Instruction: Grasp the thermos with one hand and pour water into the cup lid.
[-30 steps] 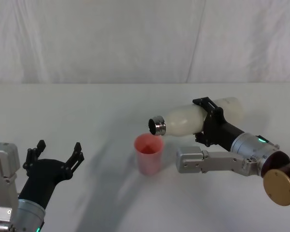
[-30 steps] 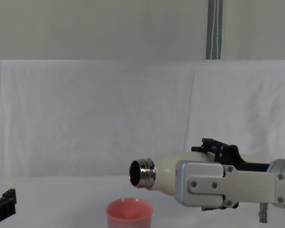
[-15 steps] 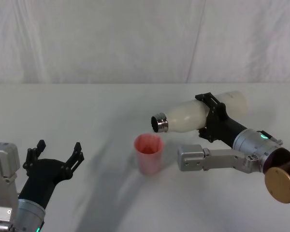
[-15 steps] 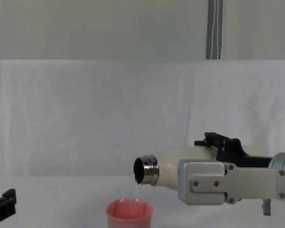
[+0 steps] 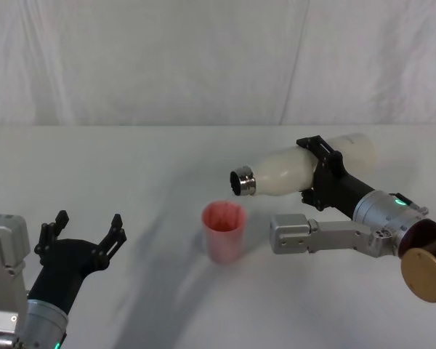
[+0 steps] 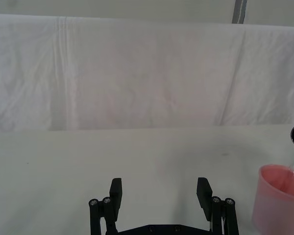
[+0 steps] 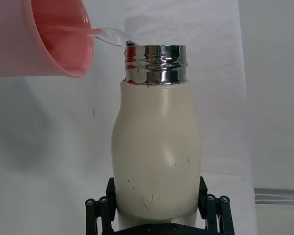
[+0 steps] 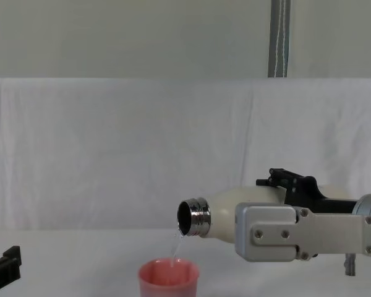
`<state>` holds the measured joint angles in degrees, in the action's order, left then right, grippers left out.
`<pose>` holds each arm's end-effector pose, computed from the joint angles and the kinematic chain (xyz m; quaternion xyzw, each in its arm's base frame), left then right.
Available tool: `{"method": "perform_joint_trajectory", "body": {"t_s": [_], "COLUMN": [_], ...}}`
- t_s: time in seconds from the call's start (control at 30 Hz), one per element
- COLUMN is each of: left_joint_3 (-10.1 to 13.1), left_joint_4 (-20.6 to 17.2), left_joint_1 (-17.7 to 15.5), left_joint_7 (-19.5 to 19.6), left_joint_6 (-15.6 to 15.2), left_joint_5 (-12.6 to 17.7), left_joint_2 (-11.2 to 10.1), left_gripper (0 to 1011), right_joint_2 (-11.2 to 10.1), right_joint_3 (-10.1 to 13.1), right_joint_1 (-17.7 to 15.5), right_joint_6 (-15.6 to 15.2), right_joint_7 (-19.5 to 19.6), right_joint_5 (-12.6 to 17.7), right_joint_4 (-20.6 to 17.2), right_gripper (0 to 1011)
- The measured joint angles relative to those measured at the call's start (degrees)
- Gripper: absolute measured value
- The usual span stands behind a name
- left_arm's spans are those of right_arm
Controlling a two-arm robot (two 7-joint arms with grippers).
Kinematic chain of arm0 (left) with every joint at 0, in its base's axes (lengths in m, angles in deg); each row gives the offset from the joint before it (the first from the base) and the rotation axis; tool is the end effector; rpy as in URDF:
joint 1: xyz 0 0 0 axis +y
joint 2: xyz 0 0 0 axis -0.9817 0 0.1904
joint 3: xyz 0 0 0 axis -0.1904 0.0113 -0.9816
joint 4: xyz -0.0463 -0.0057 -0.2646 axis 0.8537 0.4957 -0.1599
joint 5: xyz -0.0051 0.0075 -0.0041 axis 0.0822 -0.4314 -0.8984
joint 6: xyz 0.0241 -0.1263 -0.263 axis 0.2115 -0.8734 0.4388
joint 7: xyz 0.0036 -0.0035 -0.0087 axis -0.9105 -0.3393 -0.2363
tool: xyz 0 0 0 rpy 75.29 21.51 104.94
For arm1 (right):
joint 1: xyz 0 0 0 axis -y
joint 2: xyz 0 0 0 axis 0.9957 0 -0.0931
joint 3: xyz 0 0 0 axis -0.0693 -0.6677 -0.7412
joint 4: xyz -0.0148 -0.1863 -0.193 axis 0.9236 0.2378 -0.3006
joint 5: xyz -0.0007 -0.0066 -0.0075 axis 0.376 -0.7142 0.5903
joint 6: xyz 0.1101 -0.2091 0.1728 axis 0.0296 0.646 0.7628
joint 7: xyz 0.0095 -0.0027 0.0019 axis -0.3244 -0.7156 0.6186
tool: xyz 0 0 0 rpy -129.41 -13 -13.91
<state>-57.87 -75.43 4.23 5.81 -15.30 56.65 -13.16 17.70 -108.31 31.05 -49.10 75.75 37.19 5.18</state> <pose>0.2426 0.0340 -0.2649 -0.0174 0.0064 0.6616 0.7496 0.3791 0.0431 -0.2160 -0.3780 -0.5508 -0.3170 0.6732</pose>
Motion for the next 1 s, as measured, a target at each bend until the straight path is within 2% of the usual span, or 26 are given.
{"method": "perform_joint_trajectory", "body": {"t_s": [1.0], "left_joint_3": [0.0], "left_joint_4": [0.0], "left_joint_1": [0.0], "left_joint_7": [0.0], "left_joint_6": [0.0], "left_joint_5": [0.0], "left_joint_2": [0.0], "left_gripper": [1001], "right_joint_2": [-0.4], "right_joint_3": [-0.3], "right_joint_1": [0.5], "right_joint_6": [0.1], "right_joint_7": [-0.5], "right_joint_5": [-0.6], "right_joint_4": [-0.1], "right_gripper": [950]}}
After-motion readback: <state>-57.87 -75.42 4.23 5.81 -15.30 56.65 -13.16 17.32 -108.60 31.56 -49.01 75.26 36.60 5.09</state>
